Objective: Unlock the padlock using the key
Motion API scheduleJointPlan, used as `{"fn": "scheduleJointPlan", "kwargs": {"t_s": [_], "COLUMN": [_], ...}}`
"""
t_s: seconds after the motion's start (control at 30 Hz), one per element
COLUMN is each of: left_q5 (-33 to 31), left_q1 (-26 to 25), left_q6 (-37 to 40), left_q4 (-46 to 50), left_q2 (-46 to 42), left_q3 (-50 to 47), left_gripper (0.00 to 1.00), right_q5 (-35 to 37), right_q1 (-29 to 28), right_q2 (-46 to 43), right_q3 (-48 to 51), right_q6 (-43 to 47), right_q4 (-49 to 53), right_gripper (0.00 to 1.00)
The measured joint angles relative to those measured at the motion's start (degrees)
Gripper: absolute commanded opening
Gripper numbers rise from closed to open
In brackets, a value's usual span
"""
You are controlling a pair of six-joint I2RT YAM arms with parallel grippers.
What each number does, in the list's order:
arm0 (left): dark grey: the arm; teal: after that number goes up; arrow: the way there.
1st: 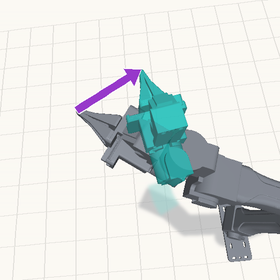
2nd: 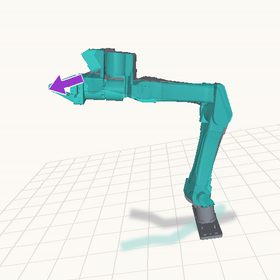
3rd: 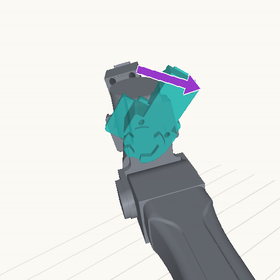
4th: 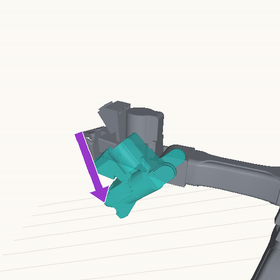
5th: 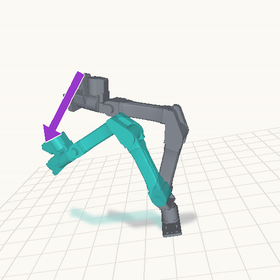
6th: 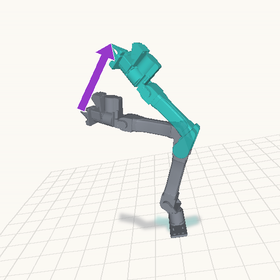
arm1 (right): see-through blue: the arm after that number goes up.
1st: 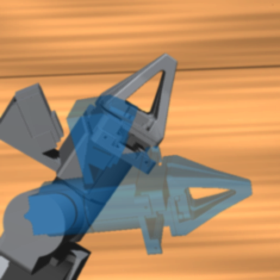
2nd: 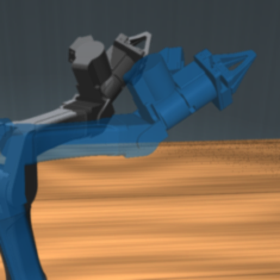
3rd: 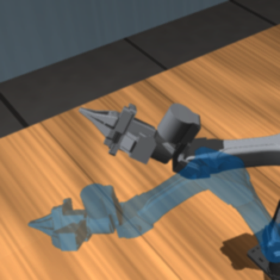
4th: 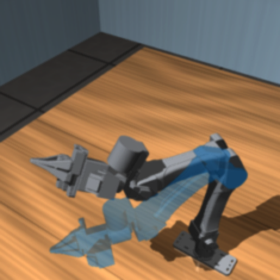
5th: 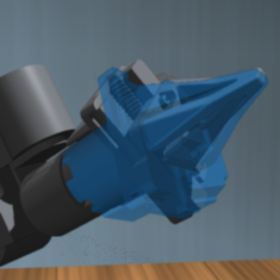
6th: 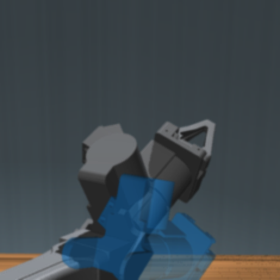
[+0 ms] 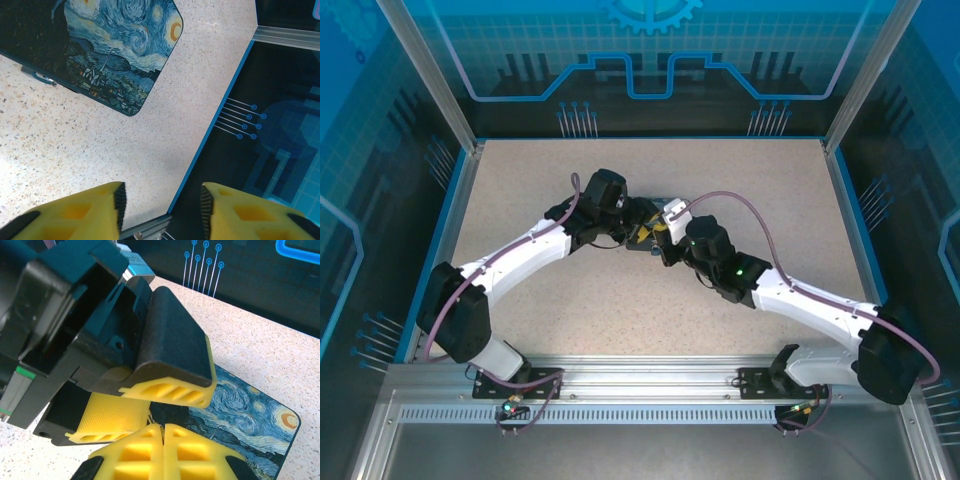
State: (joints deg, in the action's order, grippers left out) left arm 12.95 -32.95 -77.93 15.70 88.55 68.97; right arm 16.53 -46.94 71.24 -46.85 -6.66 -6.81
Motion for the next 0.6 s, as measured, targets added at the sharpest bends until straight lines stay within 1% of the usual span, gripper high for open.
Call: {"fn": "scheduleJointPlan", "kwargs": {"t_s": [0.07, 0.17, 0.33, 0.4, 0.5, 0.53, 0.6], "left_q5": [0.04, 0.07, 0.24, 0.24, 0.13, 0.22, 0.22], "left_q1": [0.00, 0.00, 0.00, 0.00, 0.22, 0.42, 0.42], "left_q6": [0.04, 0.07, 0.24, 0.33, 0.22, 0.26, 0.48], "left_q4": [0.11, 0.11, 0.07, 0.22, -0.09, -0.22, -0.28], "left_q2": [0.00, 0.00, 0.00, 0.00, 0.00, 0.02, 0.11], "left_q3": [0.00, 0.00, 0.00, 0.00, 0.00, 0.00, 0.00], "left_gripper": [0.36, 0.32, 0.22, 0.16, 0.03, 0.00, 0.00], "right_q5": [0.02, 0.02, 0.02, 0.24, 0.72, 0.90, 1.09], "right_q1": [0.00, -0.02, -0.17, -0.31, -0.33, -0.33, -0.35], "right_q2": [0.63, 1.31, 2.16, 2.40, 2.62, 2.64, 2.69], "right_q3": [-0.46, -1.14, -1.60, -1.73, -2.56, -2.56, -2.56], "right_q6": [0.31, 0.33, 0.33, 0.35, 0.52, 0.52, 0.52], "right_q4": [0.20, 0.42, 0.42, 0.52, 1.66, 1.88, 2.27], "right_gripper": [0.00, 0.00, 0.00, 0.00, 0.00, 0.00, 0.00]}}
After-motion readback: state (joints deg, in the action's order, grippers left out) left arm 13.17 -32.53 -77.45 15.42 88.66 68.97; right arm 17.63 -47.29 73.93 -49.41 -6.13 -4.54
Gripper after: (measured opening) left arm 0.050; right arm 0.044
